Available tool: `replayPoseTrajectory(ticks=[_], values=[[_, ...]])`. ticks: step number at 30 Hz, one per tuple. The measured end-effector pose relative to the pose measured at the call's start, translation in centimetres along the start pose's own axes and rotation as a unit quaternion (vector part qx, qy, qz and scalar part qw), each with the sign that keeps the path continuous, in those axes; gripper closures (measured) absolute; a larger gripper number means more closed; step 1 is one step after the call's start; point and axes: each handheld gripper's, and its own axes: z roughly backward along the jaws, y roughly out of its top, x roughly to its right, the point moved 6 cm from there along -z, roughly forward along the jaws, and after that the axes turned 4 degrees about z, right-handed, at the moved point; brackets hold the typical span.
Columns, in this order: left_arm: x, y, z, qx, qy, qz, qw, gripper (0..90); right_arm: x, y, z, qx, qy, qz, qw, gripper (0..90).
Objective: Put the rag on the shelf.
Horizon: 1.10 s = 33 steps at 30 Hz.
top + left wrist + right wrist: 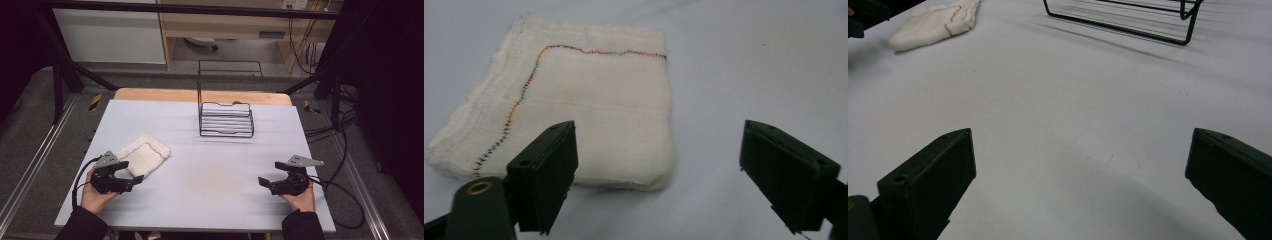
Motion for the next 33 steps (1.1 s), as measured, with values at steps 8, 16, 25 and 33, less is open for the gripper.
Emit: replayPoseTrajectory(ticks=[8,16,25,33], values=[[-0.1,-0.6,-0.5,-0.029,0.016,-0.005,0.9995,40.6,-0.2,0.1,-0.2,-0.005,-0.001,0.004,1.0000,0.4],[-0.1,-1.0,-1.4,-0.052,0.032,-0.012,0.9980,55.5,-0.3,-0.1,-0.4,-0.012,-0.003,0.005,0.9999,0.5],[0.2,-0.7,-1.8,-0.064,0.039,-0.007,0.9972,80.7,-0.3,-0.1,-0.5,-0.014,-0.002,0.003,0.9999,0.5],[0.4,-0.3,-1.8,-0.059,0.032,0.007,0.9977,85.0,-0.3,-0.1,-0.5,-0.013,-0.001,0.004,0.9999,0.5]])
